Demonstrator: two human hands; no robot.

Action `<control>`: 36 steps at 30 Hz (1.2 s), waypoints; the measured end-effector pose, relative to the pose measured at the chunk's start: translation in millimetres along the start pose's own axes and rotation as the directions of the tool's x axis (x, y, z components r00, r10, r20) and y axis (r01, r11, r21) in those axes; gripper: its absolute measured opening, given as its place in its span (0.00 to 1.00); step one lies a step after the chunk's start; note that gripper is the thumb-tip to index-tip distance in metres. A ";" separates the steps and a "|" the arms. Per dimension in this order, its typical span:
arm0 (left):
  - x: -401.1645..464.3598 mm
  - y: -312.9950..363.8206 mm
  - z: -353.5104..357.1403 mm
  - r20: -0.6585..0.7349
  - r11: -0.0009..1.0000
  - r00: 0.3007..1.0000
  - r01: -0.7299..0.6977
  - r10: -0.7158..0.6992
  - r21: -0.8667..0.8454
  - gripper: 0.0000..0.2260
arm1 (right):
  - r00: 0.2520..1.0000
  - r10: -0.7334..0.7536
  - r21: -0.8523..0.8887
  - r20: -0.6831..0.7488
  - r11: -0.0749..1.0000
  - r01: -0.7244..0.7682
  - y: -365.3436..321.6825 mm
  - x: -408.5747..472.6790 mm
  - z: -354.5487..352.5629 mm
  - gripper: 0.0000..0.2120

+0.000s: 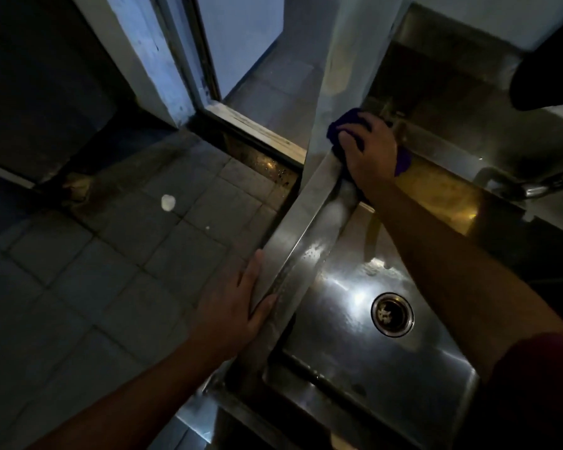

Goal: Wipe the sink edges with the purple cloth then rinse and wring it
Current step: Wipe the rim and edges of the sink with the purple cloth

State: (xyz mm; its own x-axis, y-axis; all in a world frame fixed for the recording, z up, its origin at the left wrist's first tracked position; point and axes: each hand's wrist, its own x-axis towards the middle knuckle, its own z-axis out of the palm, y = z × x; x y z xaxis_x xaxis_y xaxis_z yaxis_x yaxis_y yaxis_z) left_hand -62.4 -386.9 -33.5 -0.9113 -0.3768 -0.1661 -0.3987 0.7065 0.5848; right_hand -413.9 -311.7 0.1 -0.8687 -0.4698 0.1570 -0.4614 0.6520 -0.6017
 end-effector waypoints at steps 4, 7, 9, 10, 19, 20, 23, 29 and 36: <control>-1.8 1.8 -1.8 0.025 1.000 0.999 0.023 -0.022 -0.010 0.36 | 0.991 -0.114 0.089 0.062 0.990 0.109 -4.6 -60.8 5.4 0.12; -2.1 7.2 -6.1 0.041 0.998 0.998 0.039 -0.038 -0.039 0.37 | 0.985 -0.153 0.154 0.086 0.978 0.138 -16.9 -98.7 11.9 0.16; -2.8 9.4 -9.3 0.054 0.997 0.997 0.052 -0.049 -0.053 0.38 | 0.986 -0.154 0.201 0.070 0.970 0.137 -20.5 -119.4 13.7 0.16; -2.8 10.9 -10.4 0.059 0.997 0.997 0.054 -0.051 -0.058 0.38 | 0.986 -0.156 0.224 0.058 0.964 0.139 -20.8 -130.9 14.5 0.15; -73.7 -11.7 -19.7 0.098 0.984 0.980 0.175 -0.172 -0.017 0.38 | 0.966 -0.224 0.047 0.128 0.974 0.220 -51.8 -258.6 28.6 0.17; -84.6 -16.6 -21.0 0.090 0.979 0.975 0.202 -0.201 -0.001 0.38 | 0.960 -0.253 0.004 0.122 0.967 0.254 -53.7 -264.6 33.6 0.18; -89.7 -21.6 -21.7 0.117 0.970 0.963 0.239 -0.242 0.035 0.39 | 0.964 -0.257 -0.061 0.069 0.963 0.261 -51.0 -242.1 41.1 0.17; -90.4 -21.0 -21.0 0.073 0.976 0.973 0.216 -0.218 0.027 0.37 | 0.992 -0.116 -0.182 -0.044 0.977 0.106 -21.8 -122.3 35.1 0.20; -88.5 -23.7 -19.5 0.051 0.984 0.983 0.175 -0.176 0.026 0.33 | 0.994 0.015 -0.266 -0.111 0.963 -0.044 -11.0 -52.7 22.9 0.21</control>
State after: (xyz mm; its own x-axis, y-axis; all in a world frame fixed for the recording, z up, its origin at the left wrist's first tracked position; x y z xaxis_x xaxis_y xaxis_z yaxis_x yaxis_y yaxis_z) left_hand 29.7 -382.0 -17.2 -0.8309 -0.4643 -0.3065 -0.5544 0.6448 0.5262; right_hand -358.9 -307.7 -19.5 -0.8902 -0.3910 0.2338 -0.4537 0.8069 -0.3782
